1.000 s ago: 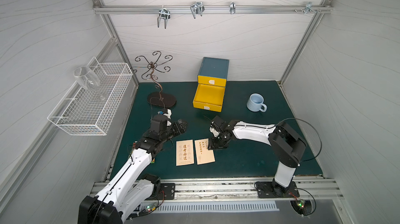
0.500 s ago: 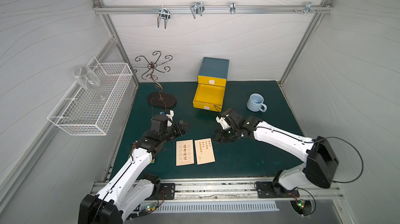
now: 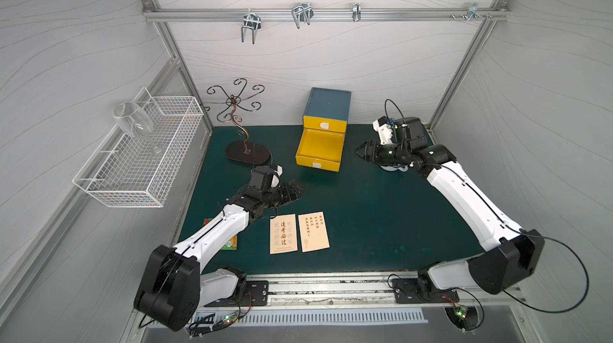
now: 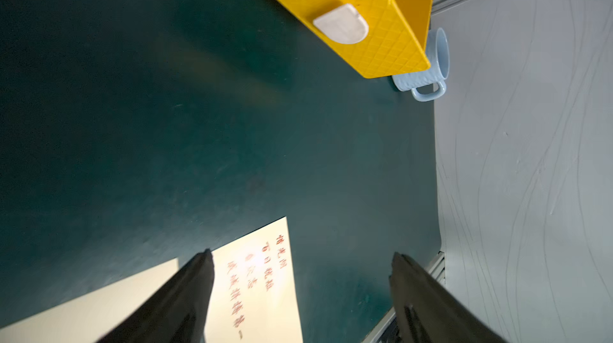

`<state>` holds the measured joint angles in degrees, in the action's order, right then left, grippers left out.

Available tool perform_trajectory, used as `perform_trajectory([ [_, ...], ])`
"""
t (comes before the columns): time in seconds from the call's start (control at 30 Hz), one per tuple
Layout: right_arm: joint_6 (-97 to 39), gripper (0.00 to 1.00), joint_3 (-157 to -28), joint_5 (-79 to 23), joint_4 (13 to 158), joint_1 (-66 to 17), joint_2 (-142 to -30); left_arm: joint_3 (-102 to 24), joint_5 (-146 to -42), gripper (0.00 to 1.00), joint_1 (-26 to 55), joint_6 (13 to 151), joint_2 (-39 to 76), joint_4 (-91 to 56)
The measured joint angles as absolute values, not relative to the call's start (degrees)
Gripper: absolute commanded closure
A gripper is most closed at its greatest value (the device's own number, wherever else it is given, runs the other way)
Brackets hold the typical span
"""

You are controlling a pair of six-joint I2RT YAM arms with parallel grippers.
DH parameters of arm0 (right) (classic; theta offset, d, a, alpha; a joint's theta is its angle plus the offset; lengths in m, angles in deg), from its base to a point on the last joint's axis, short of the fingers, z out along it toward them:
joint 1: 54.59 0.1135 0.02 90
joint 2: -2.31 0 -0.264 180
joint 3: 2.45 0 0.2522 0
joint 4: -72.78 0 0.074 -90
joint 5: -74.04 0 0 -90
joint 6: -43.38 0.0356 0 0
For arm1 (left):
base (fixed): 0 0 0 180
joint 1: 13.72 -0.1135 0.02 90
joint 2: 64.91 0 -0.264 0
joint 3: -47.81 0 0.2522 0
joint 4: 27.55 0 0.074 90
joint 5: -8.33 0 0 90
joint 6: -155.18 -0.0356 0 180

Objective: Take the postcards out of the drawer
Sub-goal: Close the drawer in the storage box.

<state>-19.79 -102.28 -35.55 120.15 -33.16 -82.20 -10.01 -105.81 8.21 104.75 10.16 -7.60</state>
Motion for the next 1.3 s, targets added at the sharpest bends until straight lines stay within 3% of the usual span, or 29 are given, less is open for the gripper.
perform_trajectory([
  [0.47, -18.9, 0.4, -129.8, -37.3, 118.6, -37.0, -112.9, -27.1, -108.4, 0.17, 9.5, 101.4, 32.6, -12.4],
  [1.0, -14.7, 0.39, -138.2, -40.3, 115.8, -37.6, -123.6, -37.0, -109.7, 0.17, 9.6, 100.9, 40.8, -13.7],
  [1.3, -13.6, 0.39, -138.9, -41.6, 114.7, -37.8, -124.4, -40.5, -110.0, 0.17, 9.6, 100.8, 43.8, -12.2],
])
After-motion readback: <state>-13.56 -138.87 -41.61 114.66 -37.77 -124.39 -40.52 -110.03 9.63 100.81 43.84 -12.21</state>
